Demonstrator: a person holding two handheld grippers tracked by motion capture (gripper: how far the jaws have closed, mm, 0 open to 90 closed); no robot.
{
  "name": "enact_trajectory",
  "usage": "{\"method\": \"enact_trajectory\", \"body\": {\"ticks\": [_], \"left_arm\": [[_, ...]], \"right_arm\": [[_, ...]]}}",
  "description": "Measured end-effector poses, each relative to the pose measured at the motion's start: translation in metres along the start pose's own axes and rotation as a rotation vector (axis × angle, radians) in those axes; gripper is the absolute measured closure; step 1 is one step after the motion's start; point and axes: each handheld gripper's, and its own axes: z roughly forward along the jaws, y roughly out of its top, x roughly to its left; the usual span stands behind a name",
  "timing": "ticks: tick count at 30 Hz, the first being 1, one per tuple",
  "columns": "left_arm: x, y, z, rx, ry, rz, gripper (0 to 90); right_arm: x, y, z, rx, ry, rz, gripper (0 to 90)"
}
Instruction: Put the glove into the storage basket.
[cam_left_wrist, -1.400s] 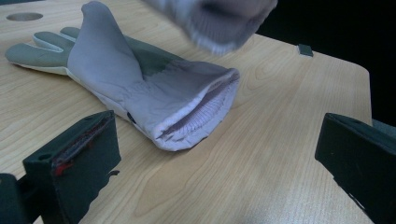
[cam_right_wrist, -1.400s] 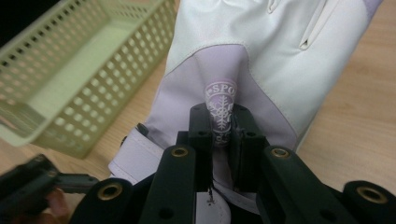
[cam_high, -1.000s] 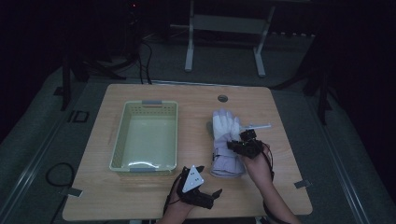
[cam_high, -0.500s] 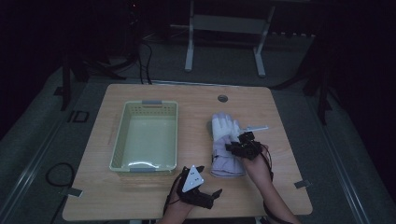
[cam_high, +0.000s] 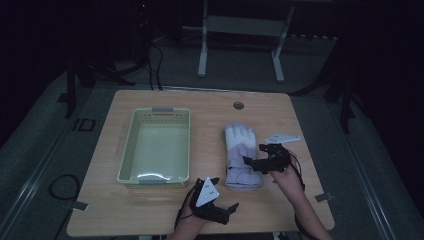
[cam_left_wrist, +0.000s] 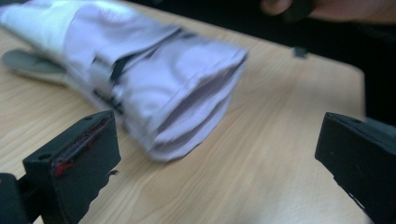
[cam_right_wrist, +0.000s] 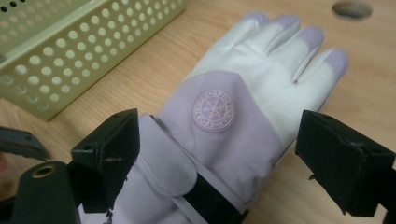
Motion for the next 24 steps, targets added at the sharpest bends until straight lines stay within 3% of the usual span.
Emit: {"method": "enact_trajectory", "body": {"ticks": [6,8,11,14,16,17,20,22,23,24], "left_arm": [[0.0,0.029,-0.003,0.012,-0.041,0.009,0.1],[0.004,0.039,-0.001,0.042,-0.057,-0.023,0.1],[0.01,0.054,0.003,0.112,-0.057,-0.062,0.1],[0.015,0.068,0.007,0.122,-0.044,-0.06,0.1],[0.021,0.079,0.012,0.135,-0.064,-0.066,0.1],[0.024,0.084,0.015,0.134,-0.063,-0.069,0.1],[0.035,0.099,0.027,0.142,-0.034,-0.077,0.1],[0.044,0.107,0.035,0.151,-0.004,-0.073,0.1],[0.048,0.11,0.039,0.157,0.01,-0.081,1.6],[0.053,0.112,0.041,0.145,0.03,-0.099,10.6]], "right_arm": [[-0.011,-0.003,-0.009,-0.058,-0.008,-0.096,14.2],[-0.015,-0.003,-0.014,-0.054,-0.004,-0.116,14.3],[-0.026,-0.005,-0.021,-0.055,0.024,-0.085,14.2],[-0.034,-0.006,-0.028,-0.06,0.027,-0.069,11.0],[-0.039,-0.007,-0.032,-0.072,0.048,-0.065,11.0],[-0.041,-0.007,-0.033,-0.074,0.032,-0.061,11.5],[-0.045,-0.007,-0.035,-0.079,0.006,-0.066,15.5],[-0.047,-0.006,-0.035,-0.099,0.013,-0.057,21.9],[-0.047,-0.004,-0.034,-0.105,0.004,-0.06,23.1],[-0.047,-0.003,-0.033,-0.108,-0.001,-0.063,26.8]]}}
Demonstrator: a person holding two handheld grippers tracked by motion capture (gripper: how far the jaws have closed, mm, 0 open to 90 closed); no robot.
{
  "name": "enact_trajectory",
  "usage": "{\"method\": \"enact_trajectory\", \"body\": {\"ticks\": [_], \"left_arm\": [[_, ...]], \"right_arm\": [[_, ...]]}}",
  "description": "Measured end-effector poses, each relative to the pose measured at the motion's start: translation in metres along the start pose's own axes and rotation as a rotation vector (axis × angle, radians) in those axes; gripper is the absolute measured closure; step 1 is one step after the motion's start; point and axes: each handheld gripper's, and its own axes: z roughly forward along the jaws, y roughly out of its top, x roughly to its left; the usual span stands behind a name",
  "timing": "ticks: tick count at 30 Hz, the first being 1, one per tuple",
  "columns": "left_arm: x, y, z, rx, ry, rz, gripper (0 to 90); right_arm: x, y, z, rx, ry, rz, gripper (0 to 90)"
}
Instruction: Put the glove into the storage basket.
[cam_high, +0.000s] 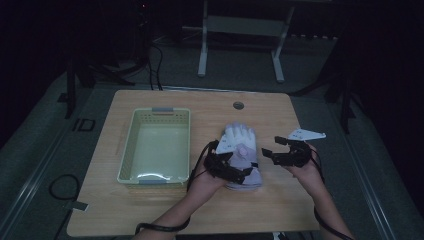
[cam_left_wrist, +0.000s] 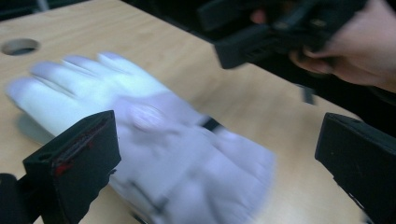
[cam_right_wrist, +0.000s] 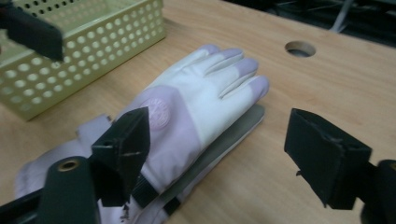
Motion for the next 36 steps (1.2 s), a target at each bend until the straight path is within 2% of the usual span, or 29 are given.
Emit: {"method": "enact_trajectory", "body": {"ticks": [1,3,4,5,10,11,12,15,18,21,25,26,28,31,32,36], "left_arm": [[0.004,0.002,0.002,-0.013,0.011,-0.011,17.3],[0.012,0.007,0.01,0.016,0.048,-0.042,19.3],[0.015,0.008,0.013,0.021,0.071,-0.056,23.8],[0.018,0.007,0.017,0.036,0.112,-0.079,25.7],[0.033,-0.006,0.038,0.129,0.201,-0.174,26.3],[0.035,-0.01,0.042,0.147,0.231,-0.184,26.3],[0.036,-0.013,0.045,0.163,0.244,-0.195,26.3],[0.039,-0.025,0.055,0.221,0.244,-0.214,26.0],[0.044,-0.034,0.059,0.242,0.214,-0.272,23.9],[0.048,-0.04,0.062,0.268,0.191,-0.295,23.0],[0.058,-0.052,0.066,0.255,0.108,-0.367,23.9],[0.059,-0.052,0.066,0.255,0.09,-0.363,26.2],[0.059,-0.053,0.068,0.243,0.035,-0.379,38.4],[0.06,-0.052,0.068,0.242,-0.006,-0.38,51.0],[0.061,-0.051,0.068,0.241,-0.02,-0.39,55.1],[0.059,-0.047,0.068,0.247,-0.024,-0.37,65.8]], "right_arm": [[0.0,0.001,0.002,-0.001,0.005,0.002,34.6],[0.001,0.002,0.007,0.002,0.003,0.001,38.0],[0.001,0.002,0.011,0.001,0.012,0.002,42.7],[0.001,0.002,0.013,-0.002,0.015,0.01,43.0],[0.005,-0.006,0.029,0.027,0.011,0.011,43.3],[0.006,-0.008,0.031,0.038,0.005,0.012,43.2],[0.006,-0.011,0.034,0.047,0.007,0.024,43.0],[0.006,-0.02,0.043,0.069,0.017,0.06,42.1],[0.005,-0.028,0.052,0.11,0.037,0.094,42.0],[0.006,-0.037,0.063,0.162,0.044,0.127,41.5],[0.001,-0.046,0.073,0.209,0.078,0.175,44.4],[-0.001,-0.047,0.074,0.212,0.095,0.193,44.8],[-0.005,-0.049,0.077,0.222,0.139,0.239,53.7],[-0.005,-0.051,0.077,0.213,0.166,0.24,63.5],[-0.004,-0.051,0.077,0.209,0.167,0.243,65.7],[-0.001,-0.05,0.075,0.193,0.14,0.237,77.7]]}}
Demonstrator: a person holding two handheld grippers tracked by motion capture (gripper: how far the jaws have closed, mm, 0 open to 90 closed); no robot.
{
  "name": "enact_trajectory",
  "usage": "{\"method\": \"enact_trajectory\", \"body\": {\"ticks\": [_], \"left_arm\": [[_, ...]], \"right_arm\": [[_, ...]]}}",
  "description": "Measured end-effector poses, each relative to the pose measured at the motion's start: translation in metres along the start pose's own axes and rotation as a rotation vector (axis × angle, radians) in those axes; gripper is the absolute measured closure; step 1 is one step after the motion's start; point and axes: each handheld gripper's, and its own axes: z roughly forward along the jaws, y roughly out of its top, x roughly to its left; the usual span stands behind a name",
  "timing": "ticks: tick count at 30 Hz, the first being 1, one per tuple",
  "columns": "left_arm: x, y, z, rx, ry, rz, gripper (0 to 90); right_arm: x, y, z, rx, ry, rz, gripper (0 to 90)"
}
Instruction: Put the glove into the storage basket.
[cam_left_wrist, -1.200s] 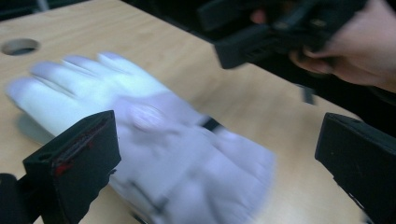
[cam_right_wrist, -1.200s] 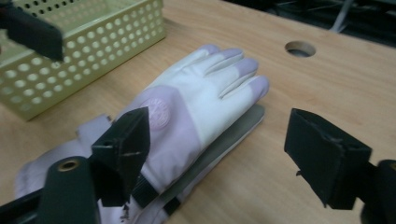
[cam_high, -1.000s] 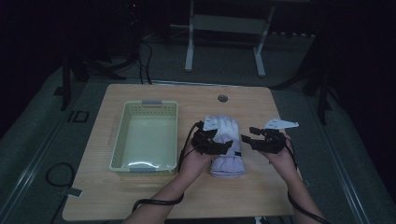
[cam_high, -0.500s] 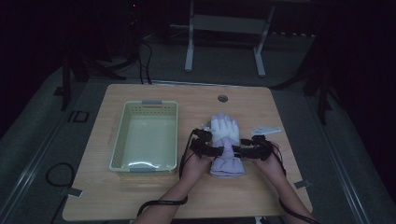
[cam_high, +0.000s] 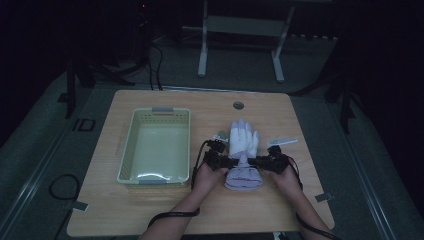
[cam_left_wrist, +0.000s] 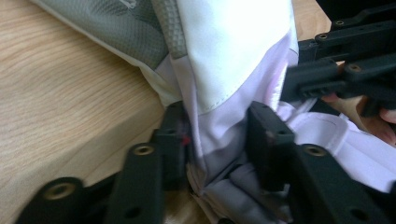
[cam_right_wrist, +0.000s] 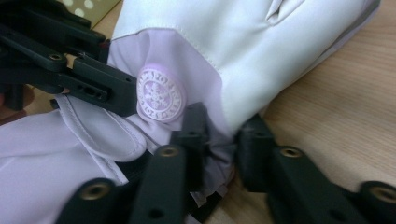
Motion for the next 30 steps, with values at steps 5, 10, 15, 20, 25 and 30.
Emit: {"method": "enact_trajectory", "body": {"ticks": [5,10,15,20,25,30], "left_arm": [[-0.002,0.004,-0.004,0.006,-0.016,0.019,72.3],[-0.009,0.01,-0.012,-0.004,-0.025,0.04,74.9],[-0.022,0.023,-0.026,-0.035,-0.022,0.07,75.1],[-0.032,0.036,-0.045,-0.065,-0.024,0.104,75.1],[-0.037,0.051,-0.07,-0.076,-0.015,0.131,75.1],[-0.036,0.061,-0.094,-0.084,0.004,0.159,75.1]], "right_arm": [[0.008,0.002,-0.004,-0.013,-0.042,-0.025,81.2],[0.014,0.008,-0.011,-0.027,-0.068,-0.033,82.0],[0.02,0.019,-0.027,-0.069,-0.079,-0.024,82.2],[0.03,0.032,-0.043,-0.12,-0.091,-0.035,82.1],[0.044,0.052,-0.055,-0.148,-0.097,-0.05,82.1],[0.059,0.07,-0.059,-0.177,-0.086,-0.067,82.1]]}}
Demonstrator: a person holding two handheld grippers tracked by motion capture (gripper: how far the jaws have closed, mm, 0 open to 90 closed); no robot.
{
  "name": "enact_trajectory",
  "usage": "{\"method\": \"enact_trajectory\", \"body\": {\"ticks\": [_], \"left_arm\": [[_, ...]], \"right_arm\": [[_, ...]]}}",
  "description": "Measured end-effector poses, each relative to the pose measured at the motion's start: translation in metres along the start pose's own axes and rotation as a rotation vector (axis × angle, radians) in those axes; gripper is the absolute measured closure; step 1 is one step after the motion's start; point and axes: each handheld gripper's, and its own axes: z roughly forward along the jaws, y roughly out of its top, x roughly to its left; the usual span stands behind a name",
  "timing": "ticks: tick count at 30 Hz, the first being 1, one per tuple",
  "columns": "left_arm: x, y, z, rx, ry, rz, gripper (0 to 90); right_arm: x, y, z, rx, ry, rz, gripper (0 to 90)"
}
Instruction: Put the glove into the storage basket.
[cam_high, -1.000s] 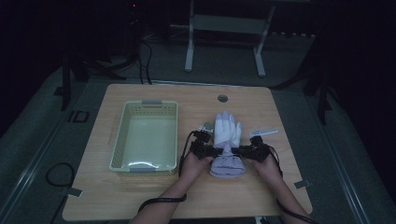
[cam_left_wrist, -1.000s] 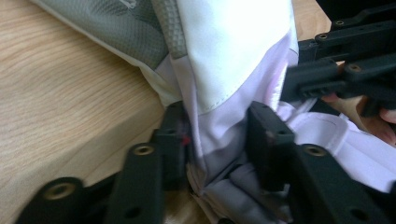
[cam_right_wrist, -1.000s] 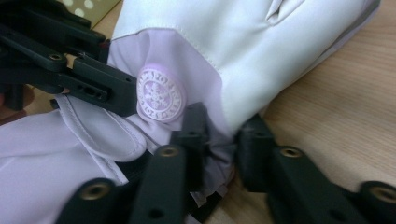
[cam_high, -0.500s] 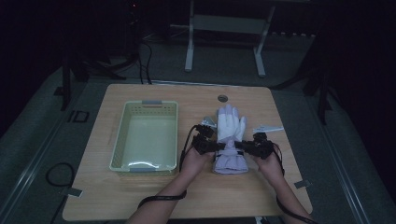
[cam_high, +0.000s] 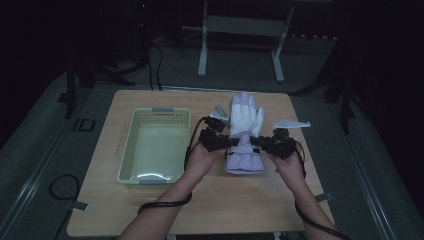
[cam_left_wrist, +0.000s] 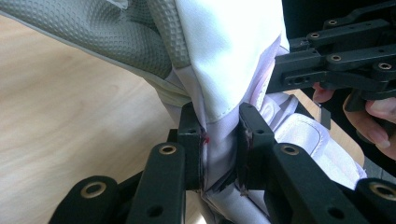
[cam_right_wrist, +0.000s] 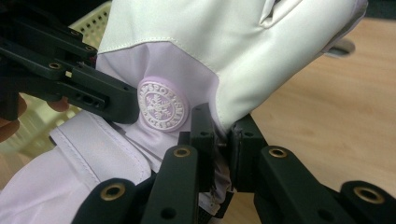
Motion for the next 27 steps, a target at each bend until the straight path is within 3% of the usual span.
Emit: {"method": "enact_trajectory", "body": {"ticks": [10,20,21,27], "left_arm": [[0.02,0.005,-0.043,-0.022,0.035,0.018,75.1],[0.045,-0.008,-0.077,-0.015,0.054,0.02,75.0],[0.052,-0.011,-0.087,-0.018,0.063,0.013,75.0],[0.07,-0.021,-0.111,-0.013,0.087,0.0,75.0]], "right_arm": [[0.03,0.034,0.02,-0.014,0.02,-0.035,82.1],[0.064,0.05,0.051,0.007,0.05,-0.061,82.1],[0.068,0.052,0.055,0.007,0.056,-0.063,82.1],[0.092,0.063,0.079,0.022,0.084,-0.081,82.1]]}}
